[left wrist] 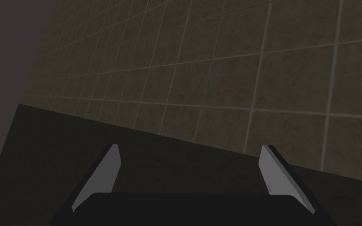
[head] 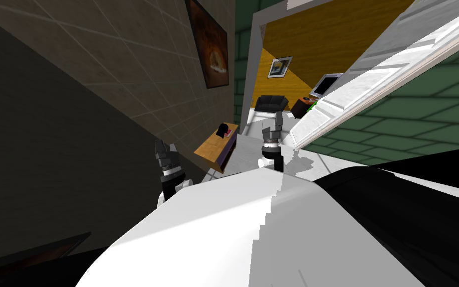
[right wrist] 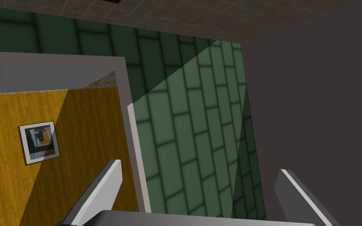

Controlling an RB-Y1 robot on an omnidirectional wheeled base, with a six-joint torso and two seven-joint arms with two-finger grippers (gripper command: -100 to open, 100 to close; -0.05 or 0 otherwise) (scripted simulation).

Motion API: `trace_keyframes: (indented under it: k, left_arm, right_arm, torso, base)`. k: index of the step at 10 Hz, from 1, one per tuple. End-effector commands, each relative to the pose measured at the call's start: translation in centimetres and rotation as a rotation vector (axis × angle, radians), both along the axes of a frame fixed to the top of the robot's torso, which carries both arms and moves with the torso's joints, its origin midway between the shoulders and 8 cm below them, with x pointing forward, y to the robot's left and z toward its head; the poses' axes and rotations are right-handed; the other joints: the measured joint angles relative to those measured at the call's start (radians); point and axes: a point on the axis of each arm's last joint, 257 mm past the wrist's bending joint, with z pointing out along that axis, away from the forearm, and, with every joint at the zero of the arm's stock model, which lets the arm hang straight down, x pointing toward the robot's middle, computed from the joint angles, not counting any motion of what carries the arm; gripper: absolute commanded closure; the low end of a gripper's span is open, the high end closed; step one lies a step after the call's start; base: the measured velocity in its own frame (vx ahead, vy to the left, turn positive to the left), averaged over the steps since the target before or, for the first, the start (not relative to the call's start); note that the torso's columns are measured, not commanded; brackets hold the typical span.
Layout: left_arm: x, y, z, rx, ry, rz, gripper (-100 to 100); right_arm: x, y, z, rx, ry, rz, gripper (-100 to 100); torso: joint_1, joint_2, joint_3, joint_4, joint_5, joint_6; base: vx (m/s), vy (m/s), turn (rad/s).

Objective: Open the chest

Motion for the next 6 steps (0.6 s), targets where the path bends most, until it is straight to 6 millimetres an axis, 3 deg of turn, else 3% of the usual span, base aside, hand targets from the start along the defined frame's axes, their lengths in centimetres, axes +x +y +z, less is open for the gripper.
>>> trace_keyframes:
  k: [1, 6]
  left_arm:
    - [0.0, 0.0, 0.0, 0.0, 0.0, 0.0, 0]
    - [0.0, 0.0, 0.01, 0.0, 0.0, 0.0, 0]
  right_arm:
    - [0.0, 0.0, 0.0, 0.0, 0.0, 0.0, 0]
    - [-0.01, 0.0, 0.01, 0.0, 0.0, 0.0, 0]
  torso:
    - [0.0, 0.04, -0.082, 0.041, 0.0, 0.0]
    - [0.0, 0.396, -0.792, 0.396, 0.0, 0.0]
  base:
    - [0.0, 0.0, 0.0]
    - [0.0, 0.0, 0.0]
